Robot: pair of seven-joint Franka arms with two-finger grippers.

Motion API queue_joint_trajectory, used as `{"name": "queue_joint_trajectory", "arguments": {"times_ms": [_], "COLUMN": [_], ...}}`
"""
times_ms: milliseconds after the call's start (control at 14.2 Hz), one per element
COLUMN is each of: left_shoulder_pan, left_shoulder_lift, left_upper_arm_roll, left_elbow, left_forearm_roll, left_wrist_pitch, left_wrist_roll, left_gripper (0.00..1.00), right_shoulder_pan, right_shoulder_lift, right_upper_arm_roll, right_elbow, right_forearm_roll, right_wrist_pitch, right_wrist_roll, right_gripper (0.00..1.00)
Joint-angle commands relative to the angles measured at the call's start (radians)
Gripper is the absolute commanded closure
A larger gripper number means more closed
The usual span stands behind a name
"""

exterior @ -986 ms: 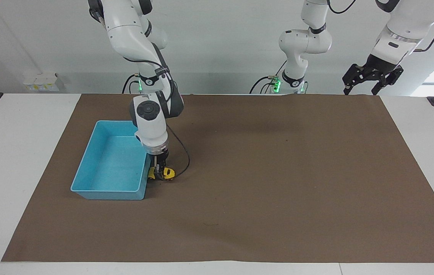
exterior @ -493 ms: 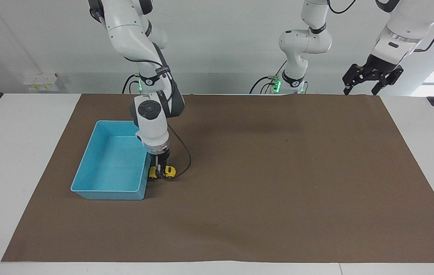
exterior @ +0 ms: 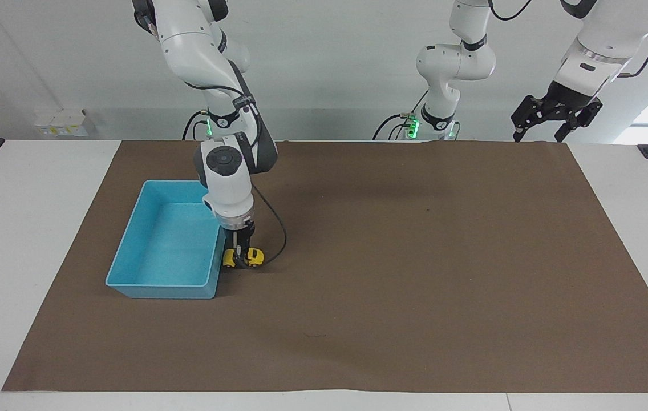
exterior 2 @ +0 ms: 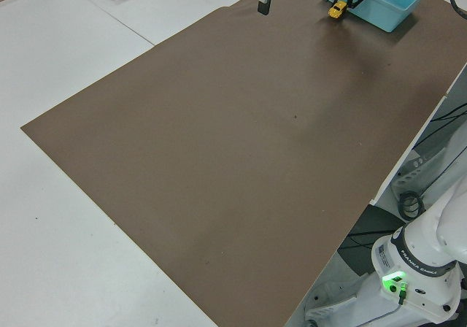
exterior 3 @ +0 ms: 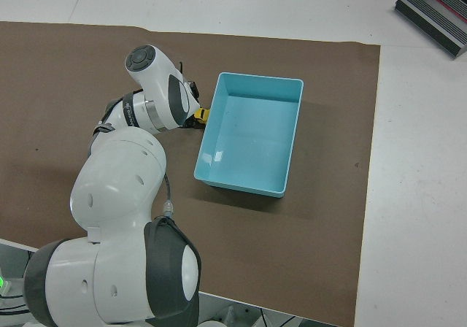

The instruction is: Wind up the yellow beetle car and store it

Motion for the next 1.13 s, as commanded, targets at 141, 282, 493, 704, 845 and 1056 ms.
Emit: {"name": "queue_joint_trajectory", "arguments": {"times_ms": [141,282,493,704,845,1056], "left_shoulder_pan": [0.006,0.048,0.043,0.040,0.040,0.040], "left_shoulder_lift": [-0.009,-0.009,-0.009,-0.009,-0.009,-0.011], "left_upper_arm_roll": [-0.003,-0.021,-0.029,-0.027,-0.027,-0.027], "left_elbow": [0.002,0.002,0.002,0.002,0.002,0.002], "left_forearm_roll": [0.001,-0.001,-0.001,-0.001,-0.001,-0.001], "left_wrist_pitch": [0.001,0.001,0.001,-0.001,-0.003,-0.012], "left_wrist_roll": [0.008,0.013,0.014,0.013,0.011,0.002], "left_gripper": [0.00,0.00,0.00,0.00,0.00,0.00], "right_shoulder_pan": [-0.007,-0.007,-0.010,-0.012,-0.010,-0.010], "right_shoulder_lift": [-0.022,-0.028,-0.074,-0.143,-0.177,-0.200], "right_upper_arm_roll": [0.039,0.048,0.067,0.073,0.072,0.073], "right_elbow": [0.061,0.087,0.107,0.107,0.109,0.141], "right_forearm_roll": [-0.014,-0.015,-0.012,0.029,0.087,0.092], "right_wrist_pitch": [-0.094,-0.137,-0.204,-0.253,-0.275,-0.331], "right_wrist_roll": [-0.002,-0.016,-0.094,-0.201,-0.313,-0.390], "right_gripper": [1.00,1.00,1.00,1.00,1.00,1.00]}}
